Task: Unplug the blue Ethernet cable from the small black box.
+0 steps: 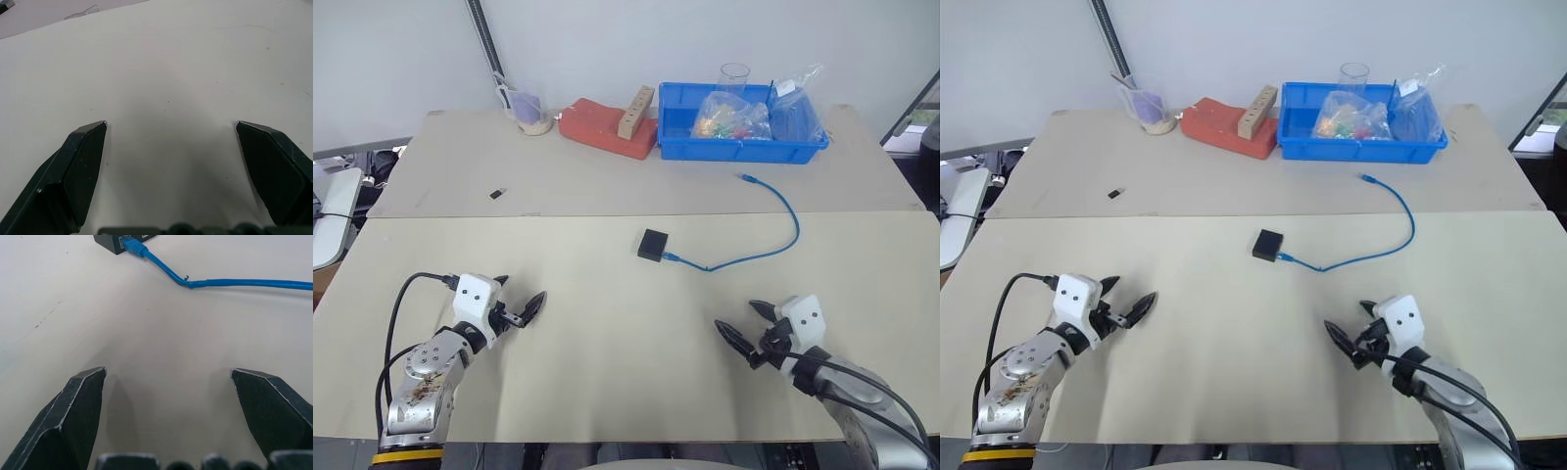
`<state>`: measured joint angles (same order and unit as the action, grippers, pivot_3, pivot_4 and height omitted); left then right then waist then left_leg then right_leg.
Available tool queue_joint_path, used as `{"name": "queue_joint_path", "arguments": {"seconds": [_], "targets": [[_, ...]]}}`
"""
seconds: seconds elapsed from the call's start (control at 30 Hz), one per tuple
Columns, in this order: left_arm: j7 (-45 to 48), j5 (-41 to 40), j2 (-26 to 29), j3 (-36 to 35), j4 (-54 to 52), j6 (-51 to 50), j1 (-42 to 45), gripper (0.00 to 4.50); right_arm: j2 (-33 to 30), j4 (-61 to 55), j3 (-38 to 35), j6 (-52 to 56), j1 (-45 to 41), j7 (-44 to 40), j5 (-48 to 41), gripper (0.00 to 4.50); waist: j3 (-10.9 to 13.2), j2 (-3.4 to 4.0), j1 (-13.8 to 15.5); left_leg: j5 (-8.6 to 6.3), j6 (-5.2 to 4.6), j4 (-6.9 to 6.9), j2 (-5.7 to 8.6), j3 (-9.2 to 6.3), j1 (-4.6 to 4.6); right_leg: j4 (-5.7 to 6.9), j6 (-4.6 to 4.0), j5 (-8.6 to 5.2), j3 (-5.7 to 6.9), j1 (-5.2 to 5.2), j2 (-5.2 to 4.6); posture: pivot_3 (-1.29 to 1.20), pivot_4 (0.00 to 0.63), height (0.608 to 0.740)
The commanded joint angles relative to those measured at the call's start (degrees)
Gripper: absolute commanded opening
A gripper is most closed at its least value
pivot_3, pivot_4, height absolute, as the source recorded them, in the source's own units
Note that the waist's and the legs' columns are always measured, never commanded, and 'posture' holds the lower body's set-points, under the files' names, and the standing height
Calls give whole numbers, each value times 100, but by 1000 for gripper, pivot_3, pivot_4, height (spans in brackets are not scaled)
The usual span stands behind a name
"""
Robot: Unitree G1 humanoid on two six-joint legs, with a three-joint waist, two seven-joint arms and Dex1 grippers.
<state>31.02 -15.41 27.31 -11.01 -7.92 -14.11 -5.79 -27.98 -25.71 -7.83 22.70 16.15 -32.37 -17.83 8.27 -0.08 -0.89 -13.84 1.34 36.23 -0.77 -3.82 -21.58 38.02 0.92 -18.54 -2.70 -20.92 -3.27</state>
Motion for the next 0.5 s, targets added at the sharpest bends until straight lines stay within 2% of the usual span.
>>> {"name": "queue_joint_path", "arguments": {"seconds": [0.03, 0.13, 0.27, 0.4, 0.5], "targets": [[331, -163, 129, 70, -290, 33, 53, 4491, -238, -194, -175, -16, -237, -180, -147, 4500, 0, 0, 0, 0, 0, 0, 0, 0, 0, 0, 0, 0, 0, 0, 0, 0, 150, 740], [1093, -581, 385, 338, -760, -61, 410, 4491, -769, -242, -205, 373, -902, -599, -422, 4500, 6, -4, -9, 0, 0, 4, 4, 6, -4, 1, 0, 0, -3, -2, -3, 0, 150, 740], [1807, -930, 639, 836, -1101, -374, 1459, 4491, -1317, 441, 110, 790, -2074, -1293, -674, 4500, 10, -10, 18, 0, 0, 11, 3, 2, -5, -2, 0, 0, 4, 6, 4, 0, 150, 740], [2294, -1113, 755, 1131, -991, -572, 2211, 4491, -1514, 1478, 585, 705, -3003, -1901, -497, 4500, 10, -11, -12, -1, -3, 15, 2, 3, 1, -8, 3, -2, 5, 21, 6, 0, 150, 740], [2690, -1292, 876, 1240, -960, -748, 2565, 4491, -1436, 2575, 1128, 400, -3809, -2492, -203, 4500, 15, -14, -83, -2, -6, 15, 0, 6, 0, -14, 4, -2, 2, 21, 7, 0, 150, 740]]}}
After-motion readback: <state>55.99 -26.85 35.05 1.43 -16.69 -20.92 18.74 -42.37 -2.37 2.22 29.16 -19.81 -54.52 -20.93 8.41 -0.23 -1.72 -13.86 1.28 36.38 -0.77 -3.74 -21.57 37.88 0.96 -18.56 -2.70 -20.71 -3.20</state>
